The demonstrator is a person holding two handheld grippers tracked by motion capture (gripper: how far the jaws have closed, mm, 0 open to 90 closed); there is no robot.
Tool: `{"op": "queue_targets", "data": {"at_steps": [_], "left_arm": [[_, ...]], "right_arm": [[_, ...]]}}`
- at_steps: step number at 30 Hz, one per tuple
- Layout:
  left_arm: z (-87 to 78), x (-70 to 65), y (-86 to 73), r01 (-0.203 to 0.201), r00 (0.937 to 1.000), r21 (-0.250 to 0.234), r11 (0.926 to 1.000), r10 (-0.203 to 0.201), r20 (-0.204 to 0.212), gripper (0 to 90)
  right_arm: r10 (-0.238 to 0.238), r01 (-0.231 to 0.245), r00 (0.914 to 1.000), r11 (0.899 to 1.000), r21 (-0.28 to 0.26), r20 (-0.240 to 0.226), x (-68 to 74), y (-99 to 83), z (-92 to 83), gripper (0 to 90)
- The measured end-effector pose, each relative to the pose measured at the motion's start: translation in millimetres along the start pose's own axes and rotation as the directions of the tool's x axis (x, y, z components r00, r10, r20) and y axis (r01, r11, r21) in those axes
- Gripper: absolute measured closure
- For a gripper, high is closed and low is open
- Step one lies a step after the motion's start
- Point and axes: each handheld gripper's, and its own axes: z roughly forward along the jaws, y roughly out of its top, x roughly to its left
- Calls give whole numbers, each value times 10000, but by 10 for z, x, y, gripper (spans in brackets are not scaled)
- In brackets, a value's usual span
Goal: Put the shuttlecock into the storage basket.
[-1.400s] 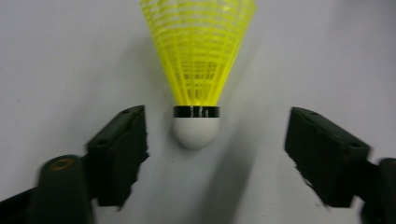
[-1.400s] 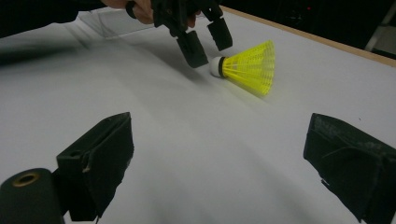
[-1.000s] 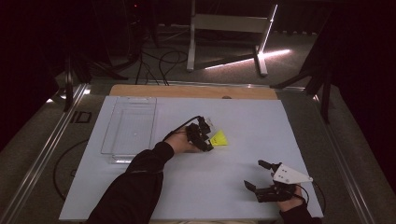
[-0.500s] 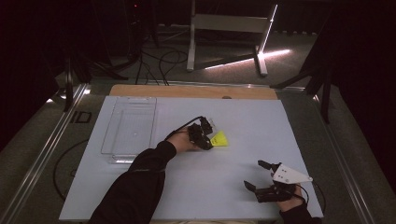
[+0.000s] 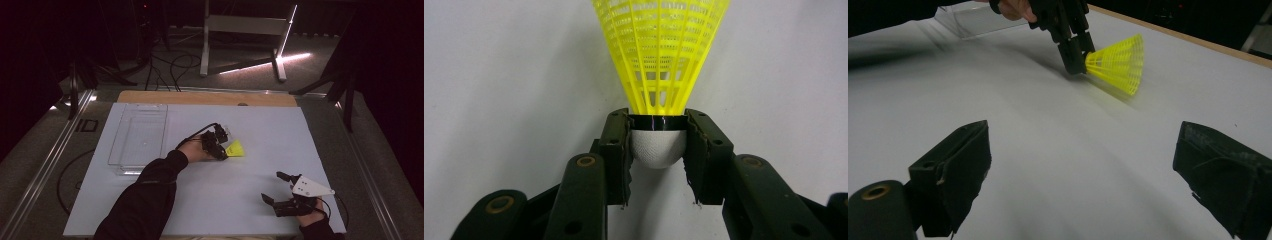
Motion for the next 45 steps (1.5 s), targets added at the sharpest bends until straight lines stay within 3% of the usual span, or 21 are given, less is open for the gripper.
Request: {"op": "queue_targets", "data": {"at_steps": [3,10,11,16,28,45], "left_arm": [[-54,1,5,148,9999,40,9999,-148,56,660],[-173,-56,5,-29,9998,61,10000,28,188,660],[-203,-81,4,-155,9990,100,9998,151,425,660],[-263,-127,5,-324,9969,222,9992,307,730,660],[-490,-207,12,-311,9964,47,9995,306,795,659],[-784,-303,-41,-597,9953,37,9982,593,760,659]], "right_arm": [[-14,14,10000,10000,20,10,-3,-1,1,85],[-47,47,10000,10000,29,19,0,0,3,84],[-68,68,10000,10000,29,24,0,-1,4,84],[-58,58,10000,10000,61,58,-2,-1,5,84],[25,-26,10000,10000,55,79,-4,-1,3,84],[20,-20,10000,10000,53,78,-13,-4,11,84]]}}
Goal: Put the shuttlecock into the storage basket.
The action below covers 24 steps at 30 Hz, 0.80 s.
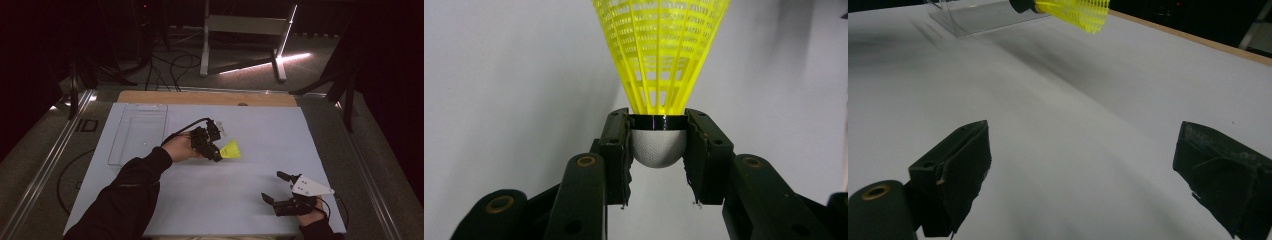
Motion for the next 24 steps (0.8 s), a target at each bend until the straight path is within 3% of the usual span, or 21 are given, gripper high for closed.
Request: {"op": "queue_targets", "data": {"at_steps": [14,24], "left_arm": [[-263,-95,17,-110,9998,-361,9993,105,-147,658],[-473,-104,-13,197,9993,-496,9986,-212,-294,658]], "right_arm": [[27,-27,10000,10000,3,23,0,1,-1,85],[-56,56,10000,10000,11,-1,1,2,1,85]]}}
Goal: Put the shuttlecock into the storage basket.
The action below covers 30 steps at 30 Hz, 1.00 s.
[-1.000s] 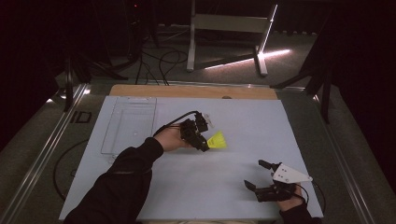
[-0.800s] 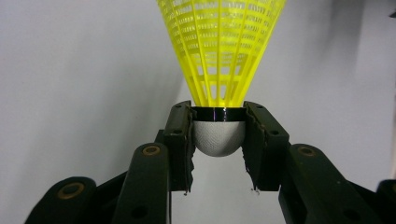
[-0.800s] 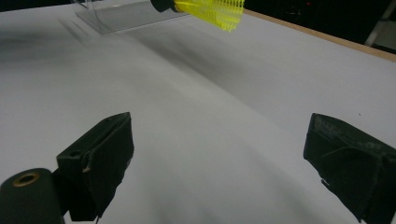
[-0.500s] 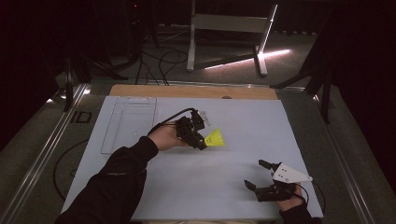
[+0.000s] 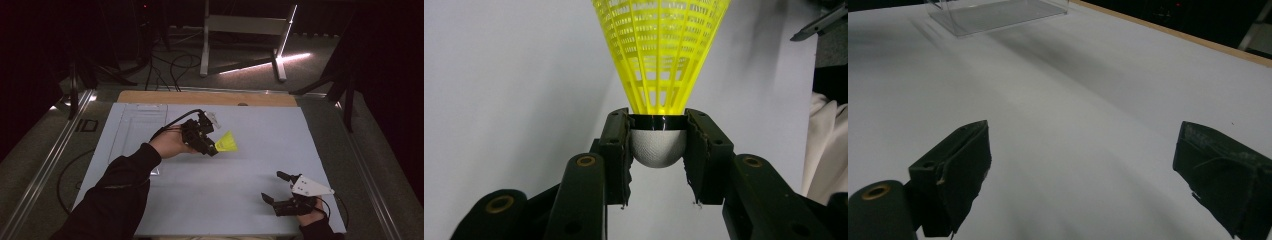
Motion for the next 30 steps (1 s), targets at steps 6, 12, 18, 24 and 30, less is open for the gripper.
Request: {"op": "queue_targets", "data": {"at_steps": [6,12,18,24,30], "left_arm": [[-97,20,-36,217,9997,14,9998,-217,-57,659],[-253,48,-89,481,9984,-120,9988,-484,-302,659],[-434,71,-120,638,9964,-326,9974,-655,-534,659],[-571,98,-159,890,9929,-507,9947,-927,-751,659],[-647,133,-249,1079,9898,-526,9928,-1123,-877,659]], "right_arm": [[-22,22,10000,10000,-4,23,-1,0,-3,85],[-34,34,10000,10000,-16,31,-2,0,-3,85],[8,-8,10000,10000,-3,18,0,0,3,85],[14,-14,10000,10000,18,53,-2,-2,5,85],[48,-48,10000,10000,-2,46,-5,-1,0,85]]}}
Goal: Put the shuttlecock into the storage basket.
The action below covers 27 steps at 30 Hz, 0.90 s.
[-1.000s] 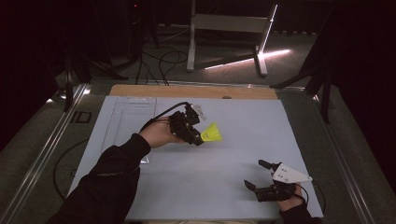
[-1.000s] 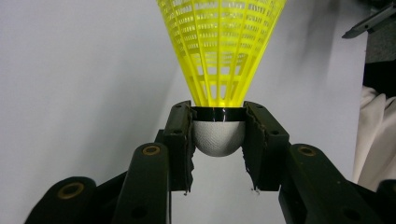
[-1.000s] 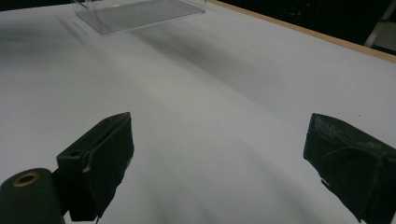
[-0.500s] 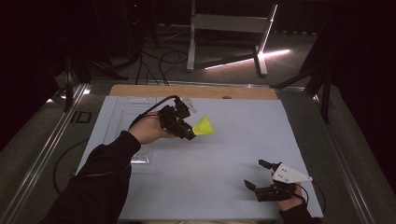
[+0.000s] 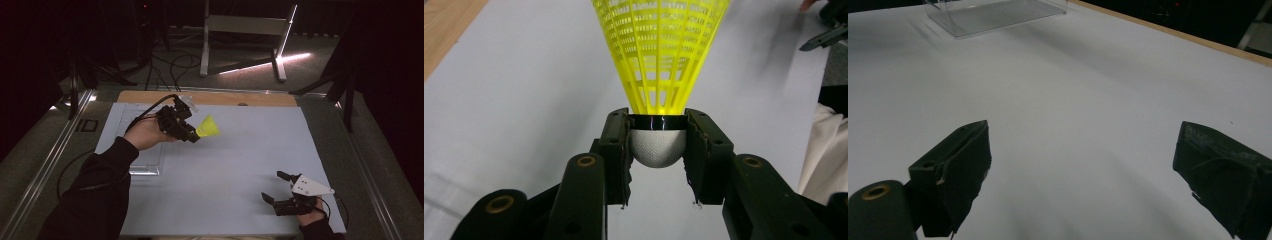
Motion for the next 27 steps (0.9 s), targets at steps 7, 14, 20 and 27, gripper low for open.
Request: {"op": "queue_targets", "data": {"at_steps": [7,14,20,27], "left_arm": [[-114,82,-108,340,9992,-160,9993,-344,-196,659],[-197,145,-247,576,9976,-119,9983,-580,-381,659],[-302,218,-407,1034,9926,-251,9943,-1047,-608,659],[-395,296,-575,1354,9866,-220,9905,-1369,-885,659]], "right_arm": [[-29,29,10000,10000,-6,-1,-1,1,3,85],[-15,15,10000,10000,17,13,3,0,5,85],[-25,26,10000,10000,-2,29,-2,1,0,85],[2,-2,10000,10000,4,12,5,5,0,85]]}}
